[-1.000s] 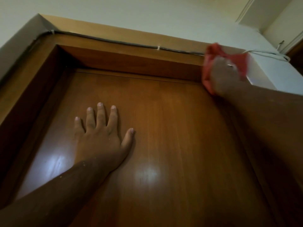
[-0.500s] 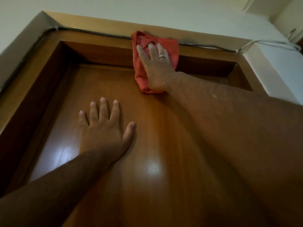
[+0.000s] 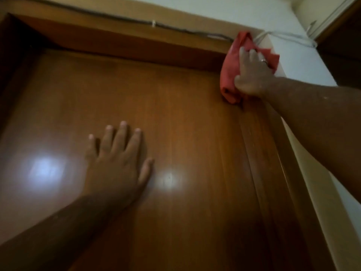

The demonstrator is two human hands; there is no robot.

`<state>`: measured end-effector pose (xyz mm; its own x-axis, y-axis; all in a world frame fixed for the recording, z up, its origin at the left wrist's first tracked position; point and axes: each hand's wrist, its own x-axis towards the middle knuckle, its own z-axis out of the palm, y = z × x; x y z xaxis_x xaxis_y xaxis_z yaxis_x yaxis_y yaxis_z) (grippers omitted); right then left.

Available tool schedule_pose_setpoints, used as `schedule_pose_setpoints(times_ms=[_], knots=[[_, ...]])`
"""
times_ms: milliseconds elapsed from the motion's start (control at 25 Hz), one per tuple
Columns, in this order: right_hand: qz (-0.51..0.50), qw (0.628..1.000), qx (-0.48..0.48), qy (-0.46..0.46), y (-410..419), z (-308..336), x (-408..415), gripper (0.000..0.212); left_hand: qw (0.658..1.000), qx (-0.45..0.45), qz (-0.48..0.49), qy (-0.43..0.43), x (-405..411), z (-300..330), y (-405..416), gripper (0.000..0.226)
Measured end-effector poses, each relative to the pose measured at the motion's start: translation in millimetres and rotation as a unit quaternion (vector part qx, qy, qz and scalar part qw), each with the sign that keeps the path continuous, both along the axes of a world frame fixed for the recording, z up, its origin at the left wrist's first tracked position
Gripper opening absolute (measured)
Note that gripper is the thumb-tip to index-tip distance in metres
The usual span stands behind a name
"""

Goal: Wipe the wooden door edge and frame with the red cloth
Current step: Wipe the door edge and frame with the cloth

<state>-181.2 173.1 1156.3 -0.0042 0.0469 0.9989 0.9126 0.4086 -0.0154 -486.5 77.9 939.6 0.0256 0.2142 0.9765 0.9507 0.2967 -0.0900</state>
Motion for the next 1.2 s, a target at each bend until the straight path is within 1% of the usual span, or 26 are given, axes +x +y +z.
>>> schedule_pose_setpoints(times_ms=[120, 240, 320, 400, 480, 560, 640, 680, 720, 760, 800, 840, 880, 960, 1040, 1080, 1120, 1160, 1200], knots=[[-0.003, 0.999, 0.031, -0.008, 24.4, -26.1, 9.3, 0.080, 0.997, -0.011, -0.008, 0.077, 40.9, -59.9, 33.0, 0.077], [-0.016, 0.998, 0.038, -0.047, 28.9, -77.0, 20.7, 0.081, 0.995, -0.026, -0.028, 0.089, 61.4, -120.0, 49.5, 0.078], [-0.029, 0.996, 0.035, -0.077, 30.5, -136.1, 27.6, 0.081, 0.994, -0.048, -0.033, 0.093, 67.5, -154.1, 50.5, 0.079], [-0.030, 0.995, 0.018, -0.093, 31.7, -219.7, 31.9, 0.079, 0.990, -0.076, -0.036, 0.113, 69.0, -181.3, 46.4, 0.078], [-0.037, 0.996, -0.012, -0.081, 32.1, -314.7, 30.7, 0.075, 0.986, -0.095, -0.037, 0.129, 67.2, -201.7, 43.1, 0.076], [-0.053, 0.994, -0.060, -0.072, 25.3, -419.6, 28.2, 0.066, 0.983, -0.114, -0.033, 0.139, 64.4, -222.7, 40.8, 0.076], [-0.094, 0.981, -0.138, -0.100, 8.2, -532.5, 23.0, 0.056, 0.978, -0.129, -0.025, 0.164, 60.6, -240.8, 40.4, 0.076], [-0.095, 0.971, -0.193, -0.106, -3.1, -581.6, 19.9, 0.054, 0.976, -0.132, -0.024, 0.173, 58.7, -246.7, 40.4, 0.077], [-0.084, 0.959, -0.253, -0.094, -13.3, -613.9, 17.5, 0.055, 0.976, -0.129, -0.025, 0.176, 57.7, -248.9, 41.4, 0.077], [-0.071, 0.945, -0.309, -0.081, -21.6, -628.8, 16.0, 0.057, 0.976, -0.124, -0.029, 0.175, 57.7, -249.2, 42.5, 0.076], [-0.055, 0.941, -0.329, -0.061, -25.0, -626.4, 13.9, 0.058, 0.977, -0.118, -0.035, 0.172, 58.5, -249.2, 43.4, 0.076], [-0.037, 0.950, -0.307, -0.044, -22.8, -607.6, 11.8, 0.058, 0.978, -0.113, -0.039, 0.169, 59.1, -249.4, 44.6, 0.076], [-0.018, 0.964, -0.263, -0.037, -16.5, -582.6, 11.6, 0.063, 0.979, -0.108, -0.042, 0.167, 59.5, -250.8, 46.1, 0.076], [0.036, 0.985, -0.170, -0.012, -2.8, -511.2, 12.0, 0.079, 0.979, -0.102, -0.051, 0.168, 58.8, -253.0, 47.4, 0.075], [0.047, 0.994, -0.101, 0.015, 11.2, -446.2, 8.4, 0.080, 0.979, -0.098, -0.065, 0.164, 58.3, -253.2, 46.4, 0.074], [0.041, 0.996, -0.082, 0.022, 15.6, -433.3, 7.6, 0.079, 0.980, -0.098, -0.074, 0.159, 58.4, -253.8, 46.0, 0.073], [0.037, 0.996, -0.074, 0.020, 18.9, -436.1, 8.9, 0.079, 0.979, -0.099, -0.083, 0.156, 58.8, -254.4, 46.2, 0.073], [0.025, 0.996, -0.082, 0.012, 20.7, -457.2, 11.9, 0.081, 0.979, -0.101, -0.090, 0.154, 59.2, -255.0, 46.8, 0.073], [-0.001, 0.994, -0.108, 0.002, 17.3, -494.6, 14.6, 0.082, 0.978, -0.103, -0.095, 0.154, 58.9, -255.4, 47.5, 0.073]])
